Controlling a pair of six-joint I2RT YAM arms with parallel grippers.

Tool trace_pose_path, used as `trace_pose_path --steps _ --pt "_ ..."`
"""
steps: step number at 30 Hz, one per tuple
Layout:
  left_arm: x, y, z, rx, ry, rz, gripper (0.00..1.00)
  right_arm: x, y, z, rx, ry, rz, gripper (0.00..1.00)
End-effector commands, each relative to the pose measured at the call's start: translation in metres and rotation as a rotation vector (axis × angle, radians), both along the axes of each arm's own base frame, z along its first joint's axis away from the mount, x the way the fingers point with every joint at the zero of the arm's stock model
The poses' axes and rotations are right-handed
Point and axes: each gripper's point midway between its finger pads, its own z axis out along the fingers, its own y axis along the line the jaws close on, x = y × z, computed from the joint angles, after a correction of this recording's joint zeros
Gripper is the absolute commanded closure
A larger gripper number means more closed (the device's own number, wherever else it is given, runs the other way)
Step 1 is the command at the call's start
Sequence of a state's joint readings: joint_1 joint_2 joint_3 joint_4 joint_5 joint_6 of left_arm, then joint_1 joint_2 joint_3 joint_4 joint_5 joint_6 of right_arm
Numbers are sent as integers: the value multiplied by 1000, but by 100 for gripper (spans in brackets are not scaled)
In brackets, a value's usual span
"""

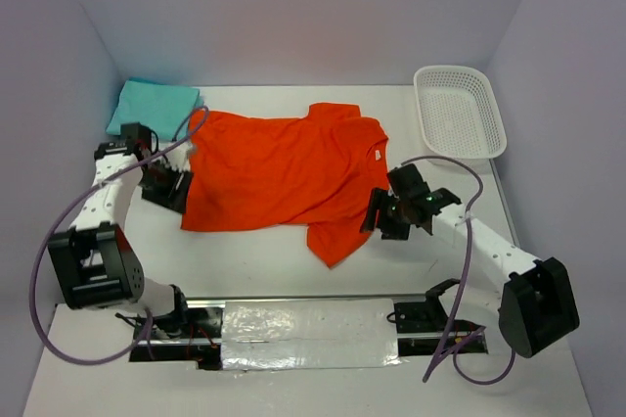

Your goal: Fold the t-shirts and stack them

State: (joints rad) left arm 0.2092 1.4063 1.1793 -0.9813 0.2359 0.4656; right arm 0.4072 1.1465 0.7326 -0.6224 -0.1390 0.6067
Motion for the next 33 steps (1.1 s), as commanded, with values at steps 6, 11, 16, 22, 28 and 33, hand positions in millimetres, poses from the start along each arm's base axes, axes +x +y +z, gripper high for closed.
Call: trace_pose_path --steps 6,11,16,22,28,33 --pt "-31 6 -60 -28 152 57 22 -20 36 0 178 55 -141 5" --pt "-35 9 -88 -14 188 60 22 -32 43 -26 265 118 -252 12" --pt "-14 3 -91 -78 150 70 25 -42 64 -40 295 171 -275 24" --pt "-9 3 -105 -82 161 82 27 -57 84 -56 290 217 -307 26" --pt "6 2 -109 -105 146 91 31 -53 76 -74 293 210 -427 40" --pt "8 -3 -110 -136 168 86 46 -40 75 -79 238 203 -422 65"
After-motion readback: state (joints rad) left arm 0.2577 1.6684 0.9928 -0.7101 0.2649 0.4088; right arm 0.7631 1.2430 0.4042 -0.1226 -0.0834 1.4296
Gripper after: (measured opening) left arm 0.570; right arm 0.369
